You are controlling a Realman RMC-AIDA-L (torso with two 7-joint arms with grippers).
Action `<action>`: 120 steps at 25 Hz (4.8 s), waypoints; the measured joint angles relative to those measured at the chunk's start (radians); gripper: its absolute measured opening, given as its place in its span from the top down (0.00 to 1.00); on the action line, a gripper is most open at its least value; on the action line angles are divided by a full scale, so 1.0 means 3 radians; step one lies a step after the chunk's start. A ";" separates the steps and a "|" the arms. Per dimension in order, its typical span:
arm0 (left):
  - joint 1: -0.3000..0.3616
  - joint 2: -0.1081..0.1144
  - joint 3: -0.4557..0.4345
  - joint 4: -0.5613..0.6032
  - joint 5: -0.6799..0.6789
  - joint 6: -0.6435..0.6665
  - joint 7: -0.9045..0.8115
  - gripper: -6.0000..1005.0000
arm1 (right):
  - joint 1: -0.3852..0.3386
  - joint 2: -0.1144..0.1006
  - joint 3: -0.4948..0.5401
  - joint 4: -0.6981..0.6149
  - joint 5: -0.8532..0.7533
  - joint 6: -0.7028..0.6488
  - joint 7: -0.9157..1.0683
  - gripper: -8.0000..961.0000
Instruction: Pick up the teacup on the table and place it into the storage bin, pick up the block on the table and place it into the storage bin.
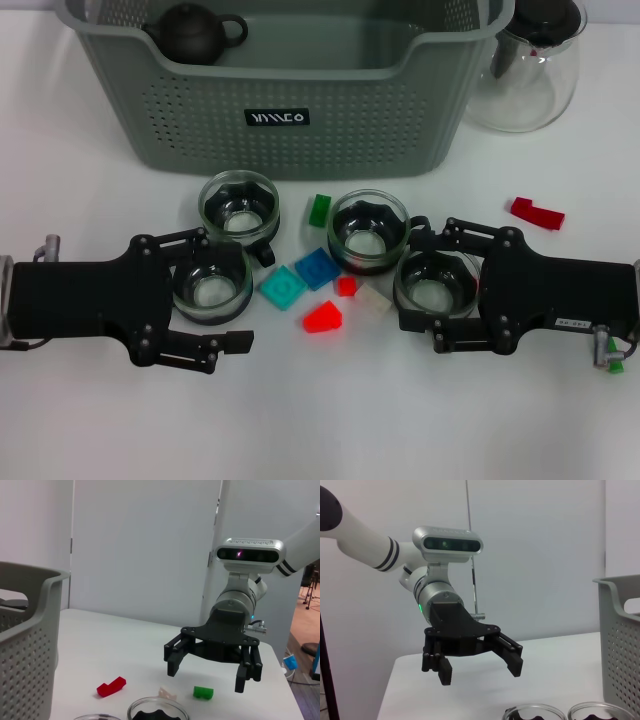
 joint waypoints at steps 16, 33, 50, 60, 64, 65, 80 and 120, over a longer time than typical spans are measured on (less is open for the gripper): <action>0.0000 0.0000 0.0000 0.0000 0.0000 0.0019 0.0000 0.06 | -0.0025 -0.0005 0.0023 0.0000 0.0000 -0.0001 0.0008 0.08; 0.0280 0.0049 -0.0738 0.0305 0.0004 0.0220 -0.0001 0.06 | 0.0220 -0.0027 -0.0762 -0.2609 -0.0785 -0.0646 0.2748 0.08; 0.0296 0.0019 -0.0751 0.0237 -0.0011 0.0155 0.0020 0.06 | 0.0606 0.0003 -0.2690 -0.3233 -0.1081 -0.0484 0.4086 0.46; 0.0323 0.0017 -0.0752 0.0230 0.0002 0.0142 0.0025 0.06 | 0.0606 0.0005 -0.3181 -0.2990 -0.1172 0.0282 0.4495 0.49; 0.0320 0.0012 -0.0752 0.0230 -0.0005 0.0141 0.0026 0.06 | 0.0615 0.0005 -0.3369 -0.2870 -0.1189 0.0420 0.4591 0.49; 0.0316 0.0011 -0.0752 0.0230 -0.0006 0.0141 0.0026 0.06 | 0.0617 0.0005 -0.3410 -0.2833 -0.1194 0.0463 0.4608 0.49; 0.0300 0.0010 -0.0751 0.0230 -0.0014 0.0142 0.0026 0.06 | 0.0635 0.0016 -0.3501 -0.2543 -0.1104 0.0660 0.4733 0.54; 0.0312 -0.0001 -0.0783 0.0186 -0.0028 0.0136 0.0026 0.06 | 0.1197 -0.0018 -0.1999 -0.2548 0.0378 0.1799 0.4297 0.93</action>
